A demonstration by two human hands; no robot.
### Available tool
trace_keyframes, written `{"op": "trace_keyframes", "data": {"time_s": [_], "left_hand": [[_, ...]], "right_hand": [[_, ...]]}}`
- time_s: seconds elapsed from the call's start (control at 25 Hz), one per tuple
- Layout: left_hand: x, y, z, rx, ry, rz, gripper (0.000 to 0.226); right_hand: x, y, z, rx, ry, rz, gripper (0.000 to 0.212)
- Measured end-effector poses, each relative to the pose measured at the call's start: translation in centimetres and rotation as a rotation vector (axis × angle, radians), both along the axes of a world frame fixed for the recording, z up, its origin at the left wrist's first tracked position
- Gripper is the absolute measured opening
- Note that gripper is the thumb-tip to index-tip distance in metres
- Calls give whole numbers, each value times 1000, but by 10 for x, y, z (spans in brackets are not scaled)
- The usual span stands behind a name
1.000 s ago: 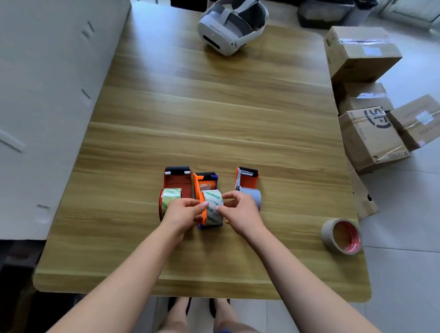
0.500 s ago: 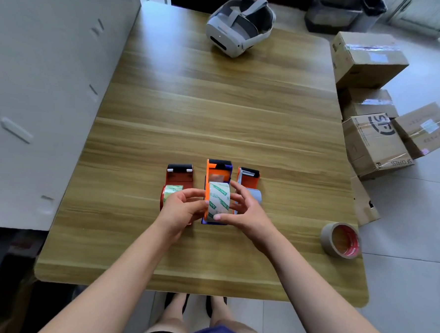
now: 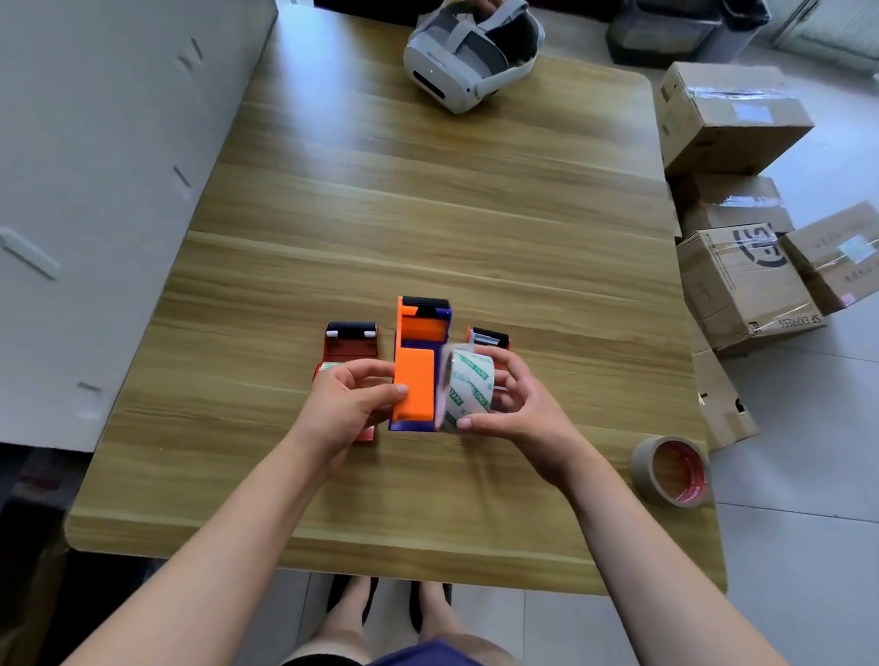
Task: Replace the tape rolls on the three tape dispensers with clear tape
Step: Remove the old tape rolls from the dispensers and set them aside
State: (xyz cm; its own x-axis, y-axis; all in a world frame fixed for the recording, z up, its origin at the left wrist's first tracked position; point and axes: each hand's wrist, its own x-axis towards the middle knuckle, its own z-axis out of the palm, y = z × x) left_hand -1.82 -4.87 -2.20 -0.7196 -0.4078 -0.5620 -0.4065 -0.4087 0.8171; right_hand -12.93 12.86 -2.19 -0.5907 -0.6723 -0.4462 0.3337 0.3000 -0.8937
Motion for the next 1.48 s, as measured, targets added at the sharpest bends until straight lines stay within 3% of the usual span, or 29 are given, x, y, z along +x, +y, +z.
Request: {"op": "trace_keyframes", "data": {"time_s": [0.4,0.64,0.88,1.0,1.12,1.28,1.48], "left_hand": [[-2,23,-46,-123,-175,-62,28],[-11,39,-67,-215,-252,-4,31],[-13,48,-68,-562,-320,-55,30],[-13,53,-57,-757,-309,-88,32],[-14,52,-47,-870,-286,-91,32],[-17,52,-39,-1104,-205,-171,31],[-28,56,-39,-1120,-176,-165,32]], "right_hand": [[-20,43,13,59,10,-173,82],[-41,89,16,232,139,-260,80],[-72,137,4,462,324,-418,83],[-98,160,-13,726,468,-363,102],[-120,170,-29,882,491,-349,108],[-141,172,-48,1008,482,-336,96],[-151,171,-68,1036,469,-264,85]]}}
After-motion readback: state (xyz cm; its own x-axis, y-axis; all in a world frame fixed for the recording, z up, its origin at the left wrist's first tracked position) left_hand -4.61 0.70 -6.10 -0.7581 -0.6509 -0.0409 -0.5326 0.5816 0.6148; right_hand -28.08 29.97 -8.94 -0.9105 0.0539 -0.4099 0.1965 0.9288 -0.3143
